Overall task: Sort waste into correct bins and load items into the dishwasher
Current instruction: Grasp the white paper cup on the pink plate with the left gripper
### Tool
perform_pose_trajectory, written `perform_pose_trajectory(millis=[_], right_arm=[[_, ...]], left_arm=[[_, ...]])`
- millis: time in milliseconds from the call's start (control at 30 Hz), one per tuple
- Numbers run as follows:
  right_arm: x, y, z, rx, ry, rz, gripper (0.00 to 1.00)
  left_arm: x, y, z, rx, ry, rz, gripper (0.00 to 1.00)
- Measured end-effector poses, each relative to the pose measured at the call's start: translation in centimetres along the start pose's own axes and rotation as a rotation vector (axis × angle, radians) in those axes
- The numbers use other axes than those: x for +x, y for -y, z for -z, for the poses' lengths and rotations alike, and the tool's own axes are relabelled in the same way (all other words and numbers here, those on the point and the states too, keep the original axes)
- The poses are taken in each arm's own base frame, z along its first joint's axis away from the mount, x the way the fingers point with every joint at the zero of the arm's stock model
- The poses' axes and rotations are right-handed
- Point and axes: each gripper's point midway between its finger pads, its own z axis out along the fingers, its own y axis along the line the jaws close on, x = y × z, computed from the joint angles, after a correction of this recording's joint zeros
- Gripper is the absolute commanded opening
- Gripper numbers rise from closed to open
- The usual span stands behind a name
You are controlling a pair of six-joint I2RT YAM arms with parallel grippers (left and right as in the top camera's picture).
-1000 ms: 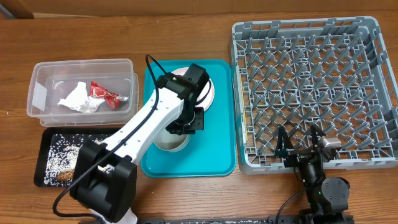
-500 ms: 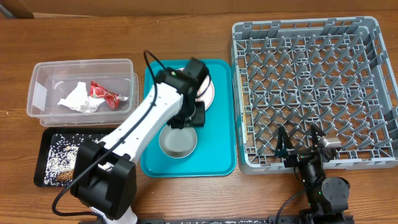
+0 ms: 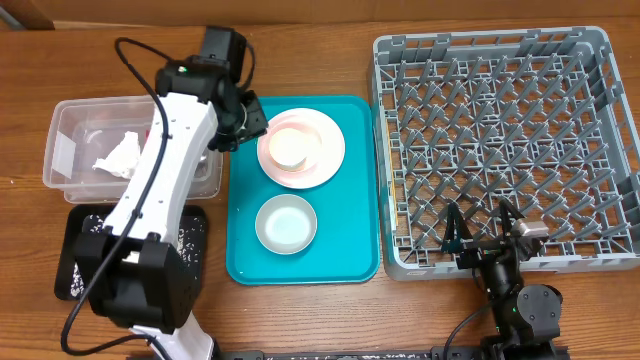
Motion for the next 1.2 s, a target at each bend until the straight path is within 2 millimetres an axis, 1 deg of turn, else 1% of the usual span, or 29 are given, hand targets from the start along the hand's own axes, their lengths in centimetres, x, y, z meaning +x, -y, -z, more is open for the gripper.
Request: perform_pose_trajectory(millis=[67, 167, 267, 400, 767, 900, 1067, 1200], right_arm=[[0.0, 0.0, 0.0, 0.0, 0.0, 0.0, 1.0], [0.0, 0.0, 0.0, 0.0, 0.0, 0.0, 1.0], [0.0, 0.0, 0.0, 0.0, 0.0, 0.0, 1.0], [0.0, 0.0, 0.0, 0.0, 0.0, 0.0, 1.0], [0.0, 0.0, 0.0, 0.0, 0.0, 0.0, 1.0], [0.0, 0.0, 0.0, 0.0, 0.0, 0.0, 1.0], [0.0, 0.0, 0.0, 0.0, 0.001, 0.0, 1.0], [0.0, 0.0, 0.0, 0.0, 0.0, 0.0, 1.0]], left_arm=[[-0.1, -0.2, -0.9, -0.009, -0.016, 0.002, 0.36], [0.0, 0.3, -2.6, 0.002, -0.048, -0.012, 0.36], [0.5, 0.8, -4.7, 0.007, -0.101, -0.033, 0.36], [1.2, 0.8, -6.3, -0.001, -0.147, -0.038, 0.36], [1.3, 1.0, -6.5, 0.007, -0.157, -0.044, 0.33], [1.6, 1.7, -6.6, 0.015, -0.152, -0.075, 0.34], [2.6, 3.0, -6.6, 0.015, -0.155, -0.153, 0.38], [2.9, 3.1, -6.6, -0.017, -0.141, -0.193, 0.38]])
